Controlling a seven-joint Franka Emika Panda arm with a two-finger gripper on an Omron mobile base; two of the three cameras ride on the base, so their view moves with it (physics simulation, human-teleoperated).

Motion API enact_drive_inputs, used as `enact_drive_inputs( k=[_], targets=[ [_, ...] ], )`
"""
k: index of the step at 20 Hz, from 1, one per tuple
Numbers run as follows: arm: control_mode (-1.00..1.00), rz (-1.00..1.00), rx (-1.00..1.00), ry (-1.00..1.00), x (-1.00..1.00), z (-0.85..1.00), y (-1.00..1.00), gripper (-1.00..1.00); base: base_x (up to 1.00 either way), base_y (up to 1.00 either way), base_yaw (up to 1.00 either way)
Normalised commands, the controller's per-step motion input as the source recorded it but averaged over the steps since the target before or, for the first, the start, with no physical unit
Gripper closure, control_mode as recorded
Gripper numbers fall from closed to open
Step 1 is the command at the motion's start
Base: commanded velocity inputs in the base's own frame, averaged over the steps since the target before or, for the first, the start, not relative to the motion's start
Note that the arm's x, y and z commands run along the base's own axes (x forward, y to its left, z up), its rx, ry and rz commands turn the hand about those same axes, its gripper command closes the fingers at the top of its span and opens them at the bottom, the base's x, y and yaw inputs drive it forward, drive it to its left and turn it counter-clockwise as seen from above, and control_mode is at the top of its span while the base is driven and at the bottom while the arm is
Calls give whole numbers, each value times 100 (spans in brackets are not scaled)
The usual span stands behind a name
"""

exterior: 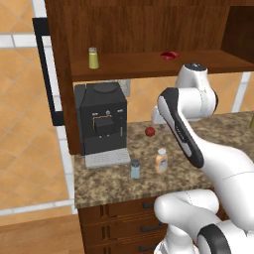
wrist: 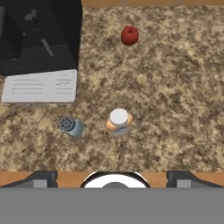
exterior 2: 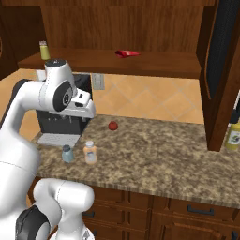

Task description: Put the shaker and condiment bottle from the counter next to their counterparts in the cabinet.

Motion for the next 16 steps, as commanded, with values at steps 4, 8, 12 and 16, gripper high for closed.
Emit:
enact_drive_inputs(
  k=[4,8,12,16],
  targets=[
    [-100,-11,0,0,0,-19,0,-100,0,0,0],
    [-100,-10,0,0,0,-14,0,-100,0,0,0],
    [-100,-12,0,0,8,-16,0,-100,0,0,0],
    [-100,-12,0,0,17,-14,0,-100,0,0,0]
  ],
)
